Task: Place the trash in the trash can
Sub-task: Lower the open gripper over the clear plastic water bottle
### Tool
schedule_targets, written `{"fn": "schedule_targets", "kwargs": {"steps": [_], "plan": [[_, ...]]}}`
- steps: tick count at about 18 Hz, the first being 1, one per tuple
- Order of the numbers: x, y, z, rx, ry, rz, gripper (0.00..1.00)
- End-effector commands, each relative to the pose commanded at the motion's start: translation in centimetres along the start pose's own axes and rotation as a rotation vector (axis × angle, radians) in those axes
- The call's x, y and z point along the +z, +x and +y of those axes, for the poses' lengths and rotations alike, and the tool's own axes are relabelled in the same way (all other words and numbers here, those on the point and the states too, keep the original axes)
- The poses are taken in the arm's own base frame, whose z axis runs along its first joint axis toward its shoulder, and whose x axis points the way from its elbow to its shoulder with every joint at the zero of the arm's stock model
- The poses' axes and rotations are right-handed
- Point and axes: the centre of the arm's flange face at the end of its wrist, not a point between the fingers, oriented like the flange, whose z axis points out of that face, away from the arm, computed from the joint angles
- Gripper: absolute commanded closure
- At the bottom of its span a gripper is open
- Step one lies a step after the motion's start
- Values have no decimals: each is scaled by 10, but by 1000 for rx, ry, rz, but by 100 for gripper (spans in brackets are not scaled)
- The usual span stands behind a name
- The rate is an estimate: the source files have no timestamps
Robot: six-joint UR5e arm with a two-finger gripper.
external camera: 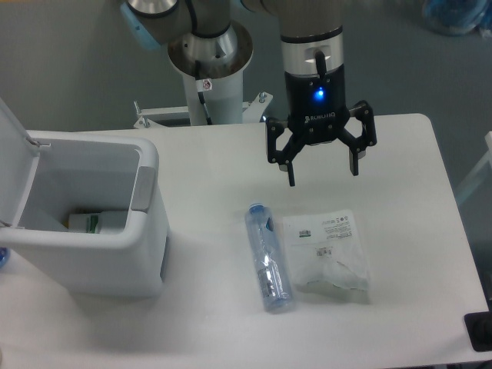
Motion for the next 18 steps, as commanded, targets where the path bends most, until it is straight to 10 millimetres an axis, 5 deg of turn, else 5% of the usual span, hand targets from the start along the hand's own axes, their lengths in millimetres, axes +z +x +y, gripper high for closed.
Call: {"fn": "schedule_targets", "kwargs": {"steps": [7,18], "plan": [[41,-3,6,-1,-64,-9,0],[180,22,12,-6,-201,97,0]]}}
